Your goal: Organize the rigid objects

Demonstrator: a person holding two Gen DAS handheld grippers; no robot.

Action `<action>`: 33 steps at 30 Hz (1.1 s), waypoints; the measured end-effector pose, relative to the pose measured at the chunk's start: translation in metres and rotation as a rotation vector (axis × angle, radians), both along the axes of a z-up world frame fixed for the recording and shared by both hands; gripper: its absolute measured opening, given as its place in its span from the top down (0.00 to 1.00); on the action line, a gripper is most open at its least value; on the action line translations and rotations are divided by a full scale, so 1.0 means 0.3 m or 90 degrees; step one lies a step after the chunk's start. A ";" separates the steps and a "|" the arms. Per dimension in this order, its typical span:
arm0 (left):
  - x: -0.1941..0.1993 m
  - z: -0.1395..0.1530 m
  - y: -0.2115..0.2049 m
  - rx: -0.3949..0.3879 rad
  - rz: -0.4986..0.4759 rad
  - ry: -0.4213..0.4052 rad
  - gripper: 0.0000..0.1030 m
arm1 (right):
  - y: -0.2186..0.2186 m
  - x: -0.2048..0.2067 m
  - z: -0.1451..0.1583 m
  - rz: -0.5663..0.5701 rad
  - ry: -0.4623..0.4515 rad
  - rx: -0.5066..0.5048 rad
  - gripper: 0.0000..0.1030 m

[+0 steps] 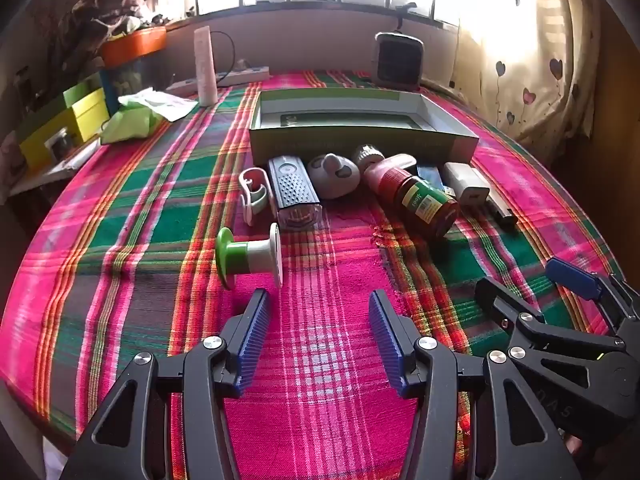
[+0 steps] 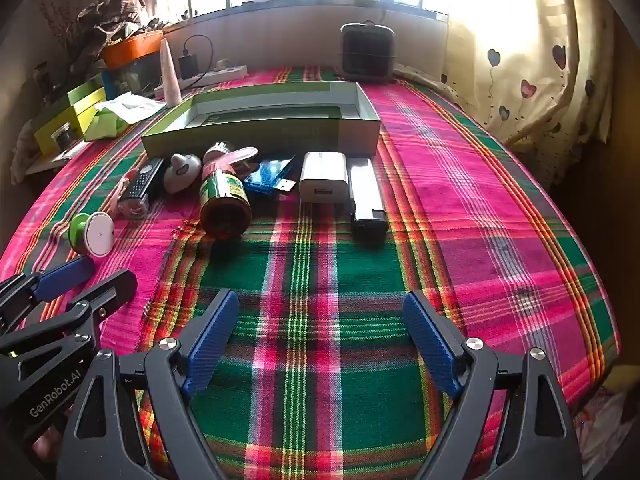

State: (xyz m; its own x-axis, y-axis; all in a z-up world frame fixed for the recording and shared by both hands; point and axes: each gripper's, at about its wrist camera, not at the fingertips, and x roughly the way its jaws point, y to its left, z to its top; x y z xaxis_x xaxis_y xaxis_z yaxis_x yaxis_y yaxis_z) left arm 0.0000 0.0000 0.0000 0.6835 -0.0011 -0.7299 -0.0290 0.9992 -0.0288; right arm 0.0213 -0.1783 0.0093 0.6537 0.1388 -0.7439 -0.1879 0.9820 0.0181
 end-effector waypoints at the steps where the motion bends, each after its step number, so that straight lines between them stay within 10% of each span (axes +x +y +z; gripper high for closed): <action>1: 0.000 0.000 0.000 0.002 -0.001 0.000 0.52 | 0.000 0.000 0.000 0.000 0.000 -0.001 0.18; 33: -0.012 0.003 -0.001 0.016 0.000 -0.001 0.52 | -0.003 -0.005 0.002 0.000 -0.004 0.001 0.18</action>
State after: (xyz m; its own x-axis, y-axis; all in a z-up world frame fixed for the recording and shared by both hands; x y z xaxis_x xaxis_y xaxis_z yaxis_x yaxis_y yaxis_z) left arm -0.0035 -0.0004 0.0008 0.6852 0.0171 -0.7281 -0.0296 0.9996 -0.0043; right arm 0.0197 -0.1791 0.0100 0.6580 0.1409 -0.7397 -0.1888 0.9818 0.0191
